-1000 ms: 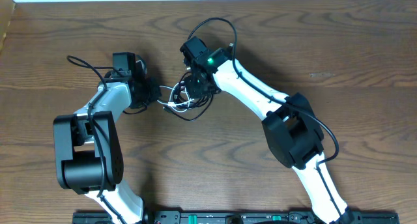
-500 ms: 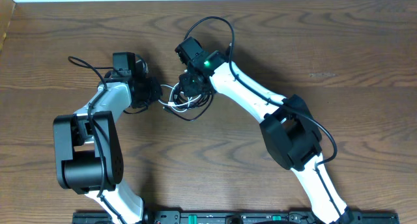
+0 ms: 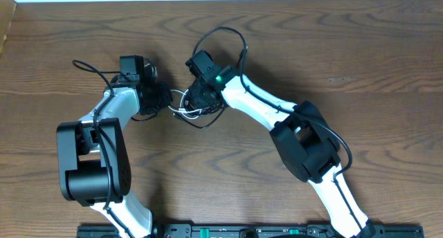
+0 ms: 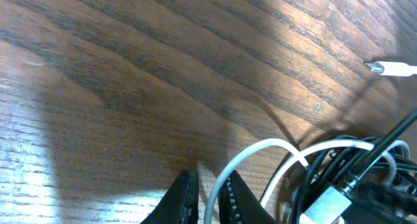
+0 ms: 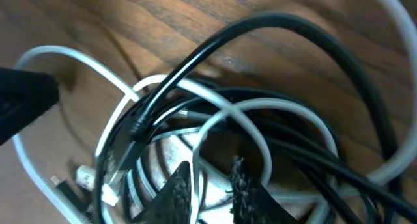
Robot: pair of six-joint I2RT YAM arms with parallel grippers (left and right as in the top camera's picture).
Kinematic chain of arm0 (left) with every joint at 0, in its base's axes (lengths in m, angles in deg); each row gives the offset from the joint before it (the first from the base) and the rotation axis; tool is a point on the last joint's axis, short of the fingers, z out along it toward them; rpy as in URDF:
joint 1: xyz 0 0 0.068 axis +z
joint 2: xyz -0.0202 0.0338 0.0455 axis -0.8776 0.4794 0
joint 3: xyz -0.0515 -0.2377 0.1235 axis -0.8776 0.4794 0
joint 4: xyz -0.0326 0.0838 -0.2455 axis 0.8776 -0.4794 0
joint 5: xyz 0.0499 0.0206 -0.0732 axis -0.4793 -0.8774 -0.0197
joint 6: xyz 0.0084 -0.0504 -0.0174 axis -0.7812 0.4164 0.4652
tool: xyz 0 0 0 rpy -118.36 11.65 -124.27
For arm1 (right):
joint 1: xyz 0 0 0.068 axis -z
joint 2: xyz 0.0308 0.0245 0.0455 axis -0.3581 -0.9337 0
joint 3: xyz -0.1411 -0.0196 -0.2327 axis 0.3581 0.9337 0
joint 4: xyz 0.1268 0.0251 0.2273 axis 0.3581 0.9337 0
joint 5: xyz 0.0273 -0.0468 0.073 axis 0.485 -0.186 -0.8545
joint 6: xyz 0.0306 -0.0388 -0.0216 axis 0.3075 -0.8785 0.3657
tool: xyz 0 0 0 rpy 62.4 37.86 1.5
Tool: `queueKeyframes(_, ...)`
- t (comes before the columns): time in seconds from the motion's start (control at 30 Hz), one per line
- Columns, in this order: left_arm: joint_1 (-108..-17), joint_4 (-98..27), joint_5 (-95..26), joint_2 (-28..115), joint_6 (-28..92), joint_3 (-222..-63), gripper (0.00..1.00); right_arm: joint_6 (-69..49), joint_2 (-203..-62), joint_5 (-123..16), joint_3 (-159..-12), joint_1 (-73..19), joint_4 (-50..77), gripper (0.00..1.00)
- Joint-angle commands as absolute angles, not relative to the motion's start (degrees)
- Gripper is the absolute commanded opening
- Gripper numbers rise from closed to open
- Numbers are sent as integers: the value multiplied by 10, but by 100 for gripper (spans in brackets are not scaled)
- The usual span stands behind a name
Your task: Untangle cables
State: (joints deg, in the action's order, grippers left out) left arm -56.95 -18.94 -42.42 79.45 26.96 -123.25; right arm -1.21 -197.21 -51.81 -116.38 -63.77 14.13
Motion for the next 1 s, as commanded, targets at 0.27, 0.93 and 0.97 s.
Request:
queueKeyframes(0.27,-566,-189,-417,787,271,-1228,61,-22,-1953,-545,-1133,-628,109,1)
queueKeyframes(0.93,-566,-195,-409,787,270,-1228,8,-168,-1696,-547,-1152,-612,160,30)
queueKeyframes(0.97,-566,-195,-398,787,270,-1228,7,-161,-1705,-546,-1152,-611,169,32)
